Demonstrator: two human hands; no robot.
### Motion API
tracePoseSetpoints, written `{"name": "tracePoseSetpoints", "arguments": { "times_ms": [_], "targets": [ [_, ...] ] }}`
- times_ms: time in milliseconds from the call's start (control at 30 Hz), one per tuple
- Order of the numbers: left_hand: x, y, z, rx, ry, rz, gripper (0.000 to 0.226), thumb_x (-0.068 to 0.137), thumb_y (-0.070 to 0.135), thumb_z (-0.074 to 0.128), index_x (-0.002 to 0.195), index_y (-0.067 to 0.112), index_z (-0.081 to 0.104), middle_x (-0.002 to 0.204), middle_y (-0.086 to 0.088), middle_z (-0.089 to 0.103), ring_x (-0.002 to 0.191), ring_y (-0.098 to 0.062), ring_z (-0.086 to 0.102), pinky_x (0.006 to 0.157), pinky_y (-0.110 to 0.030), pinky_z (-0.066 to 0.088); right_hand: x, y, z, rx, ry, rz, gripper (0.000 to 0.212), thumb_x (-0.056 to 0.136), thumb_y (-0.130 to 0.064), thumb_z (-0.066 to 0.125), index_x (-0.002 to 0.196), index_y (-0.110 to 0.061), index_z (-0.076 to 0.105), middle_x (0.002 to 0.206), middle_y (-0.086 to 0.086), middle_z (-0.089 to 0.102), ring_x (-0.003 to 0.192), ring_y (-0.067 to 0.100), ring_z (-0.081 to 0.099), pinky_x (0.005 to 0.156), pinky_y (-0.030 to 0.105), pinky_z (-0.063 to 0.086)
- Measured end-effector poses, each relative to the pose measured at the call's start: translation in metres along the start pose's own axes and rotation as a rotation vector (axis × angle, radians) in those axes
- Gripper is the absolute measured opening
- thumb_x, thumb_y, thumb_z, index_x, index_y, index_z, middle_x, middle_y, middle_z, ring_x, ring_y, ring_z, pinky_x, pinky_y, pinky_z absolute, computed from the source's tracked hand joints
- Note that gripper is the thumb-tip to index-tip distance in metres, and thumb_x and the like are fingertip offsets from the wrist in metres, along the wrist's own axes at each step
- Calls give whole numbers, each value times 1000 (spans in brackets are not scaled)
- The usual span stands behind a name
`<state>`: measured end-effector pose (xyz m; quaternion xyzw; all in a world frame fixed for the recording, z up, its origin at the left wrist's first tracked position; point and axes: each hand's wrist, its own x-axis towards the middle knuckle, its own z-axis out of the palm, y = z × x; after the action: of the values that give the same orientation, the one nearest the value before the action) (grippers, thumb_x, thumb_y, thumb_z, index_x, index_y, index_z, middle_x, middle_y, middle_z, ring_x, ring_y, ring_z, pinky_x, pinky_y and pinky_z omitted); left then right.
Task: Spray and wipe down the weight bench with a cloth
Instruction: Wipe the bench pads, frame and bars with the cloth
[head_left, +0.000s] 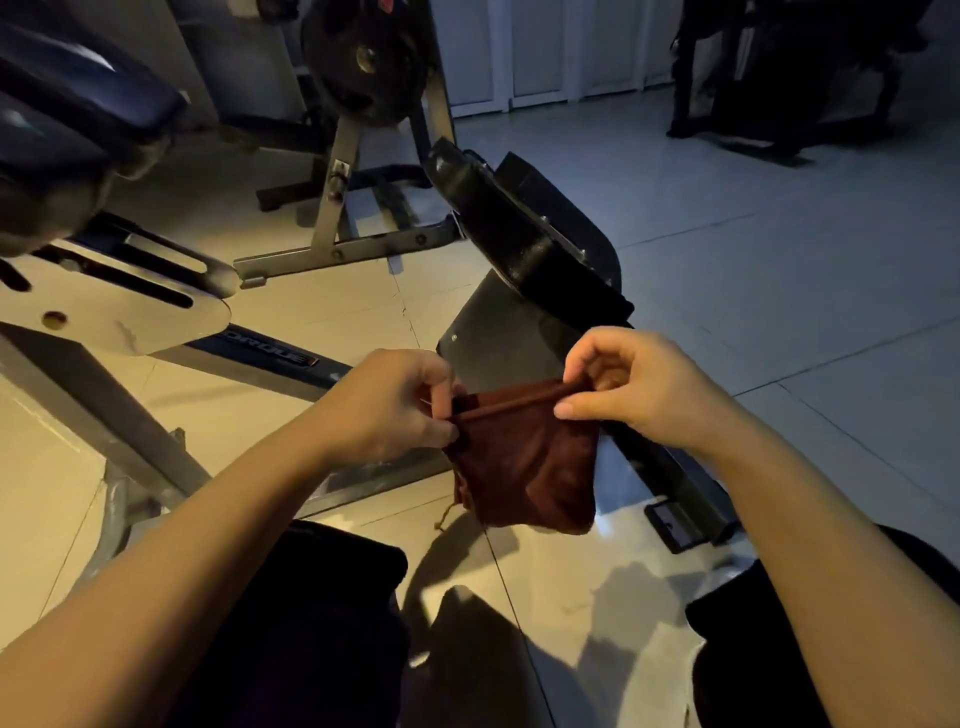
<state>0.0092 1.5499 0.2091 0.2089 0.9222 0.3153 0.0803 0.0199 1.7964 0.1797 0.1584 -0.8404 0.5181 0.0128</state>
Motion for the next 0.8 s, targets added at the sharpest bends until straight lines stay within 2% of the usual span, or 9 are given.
{"name": "tracePoseSetpoints", "arguments": {
  "times_ms": [100, 167, 300, 433, 533, 600, 667, 733, 800],
  "targets": [
    [-1, -12, -4, 59, 39, -19, 25, 77, 4, 74, 68, 19, 56, 93, 7, 68, 88, -13, 64, 79, -32, 56, 10, -2, 12, 43, -30, -38, 36, 74, -4, 80, 96, -26, 61, 76, -7, 62, 70, 5, 61, 67, 20, 52],
    [0, -25, 0, 70, 96, -1, 34, 79, 7, 74, 75, 32, 52, 87, 13, 64, 87, -14, 62, 77, -29, 53, 20, 1, 20, 36, -56, 4, 39, 76, -3, 78, 102, -27, 62, 78, -3, 63, 72, 8, 62, 72, 21, 55],
    [4, -52, 1, 36, 167, -33, 36, 84, 11, 72, 87, 41, 51, 94, 13, 63, 92, -12, 61, 82, -29, 51, 45, 6, 38, 20, -106, 59, 14, 85, -11, 72, 90, -23, 67, 84, -5, 68, 86, 9, 67, 77, 25, 56],
    [4, -71, -7, -217, 248, -140, 22, 90, 8, 65, 87, 30, 66, 90, 8, 69, 86, -11, 66, 70, -26, 57, 59, 0, 65, 133, -130, 49, 11, 97, -18, 55, 95, -28, 54, 87, -6, 57, 80, 0, 57, 69, 16, 48],
    [4, -87, -10, -99, 312, -180, 17, 91, 15, 65, 85, 32, 64, 83, 11, 66, 77, -9, 63, 64, -25, 49, 65, -1, 93, 125, -122, 38, 8, 100, -26, 50, 97, -33, 48, 93, -4, 54, 89, 11, 56, 72, 24, 47],
    [4, -96, -14, -102, 384, -206, 15, 90, 17, 66, 86, 31, 64, 85, 7, 66, 71, -10, 63, 56, -19, 44, 68, -6, 110, 150, -43, 50, 8, 100, -26, 50, 96, -33, 48, 95, -4, 55, 90, 11, 57, 70, 21, 48],
    [4, -101, -18, -277, 451, -227, 9, 91, 13, 65, 90, 22, 66, 90, -1, 67, 65, -14, 67, 51, -19, 49, 70, -13, 125, 275, 84, 76, 9, 99, -22, 52, 95, -30, 50, 96, -1, 58, 91, 12, 58, 69, 21, 51],
    [1, -100, -21, -491, 491, -238, 6, 92, 9, 63, 94, 14, 66, 93, -9, 68, 66, -17, 70, 54, -21, 54, 71, -19, 136, 430, 170, 137, 10, 98, -18, 54, 95, -27, 56, 97, 1, 62, 93, 15, 60, 75, 26, 54],
    [-4, -103, -23, -607, 564, -227, 6, 90, 7, 65, 90, 12, 66, 92, -11, 69, 71, -18, 71, 57, -22, 55, 71, -27, 139, 541, 148, 210, 9, 96, -18, 57, 102, -24, 61, 103, 4, 66, 99, 18, 64, 78, 30, 57]
  ]
}}
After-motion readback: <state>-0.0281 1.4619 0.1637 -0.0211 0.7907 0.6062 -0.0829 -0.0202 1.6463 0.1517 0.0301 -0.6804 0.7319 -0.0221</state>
